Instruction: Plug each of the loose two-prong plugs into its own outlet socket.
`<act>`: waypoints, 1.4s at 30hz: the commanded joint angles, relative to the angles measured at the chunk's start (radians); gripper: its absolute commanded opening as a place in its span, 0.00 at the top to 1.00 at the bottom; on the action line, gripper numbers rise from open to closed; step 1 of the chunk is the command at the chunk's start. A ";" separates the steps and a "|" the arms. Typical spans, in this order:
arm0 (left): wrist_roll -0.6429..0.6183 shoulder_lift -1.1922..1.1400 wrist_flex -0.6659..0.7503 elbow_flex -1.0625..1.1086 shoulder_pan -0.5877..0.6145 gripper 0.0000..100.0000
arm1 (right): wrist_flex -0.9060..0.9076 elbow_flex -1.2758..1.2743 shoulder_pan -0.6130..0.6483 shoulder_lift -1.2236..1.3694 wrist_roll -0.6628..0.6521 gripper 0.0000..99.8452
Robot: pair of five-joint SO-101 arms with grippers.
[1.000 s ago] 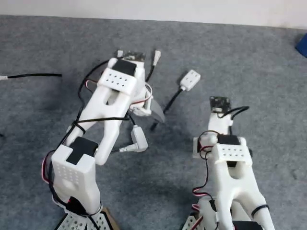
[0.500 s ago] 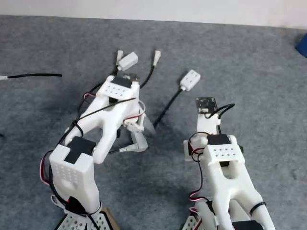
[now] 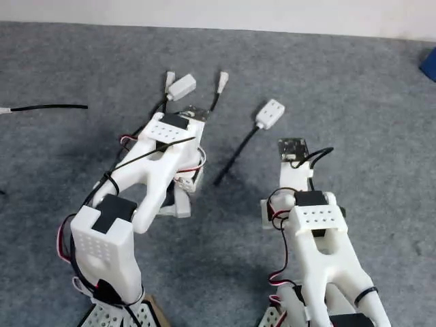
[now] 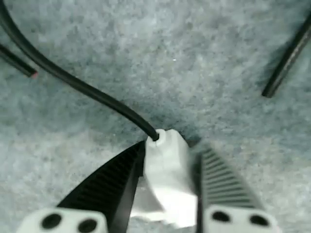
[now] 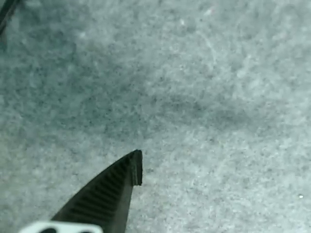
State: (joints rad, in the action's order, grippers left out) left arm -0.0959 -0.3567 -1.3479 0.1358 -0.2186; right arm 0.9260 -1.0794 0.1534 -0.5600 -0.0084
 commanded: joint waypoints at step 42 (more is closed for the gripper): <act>0.629 0.038 0.015 -0.688 0.923 0.99 | 0.005 0.008 0.008 -0.024 0.006 0.43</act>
State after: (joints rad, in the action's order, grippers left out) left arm 0.5224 -0.3383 -1.3986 -0.5086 0.6790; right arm 0.9260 -1.0794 0.1534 -0.5600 -0.0084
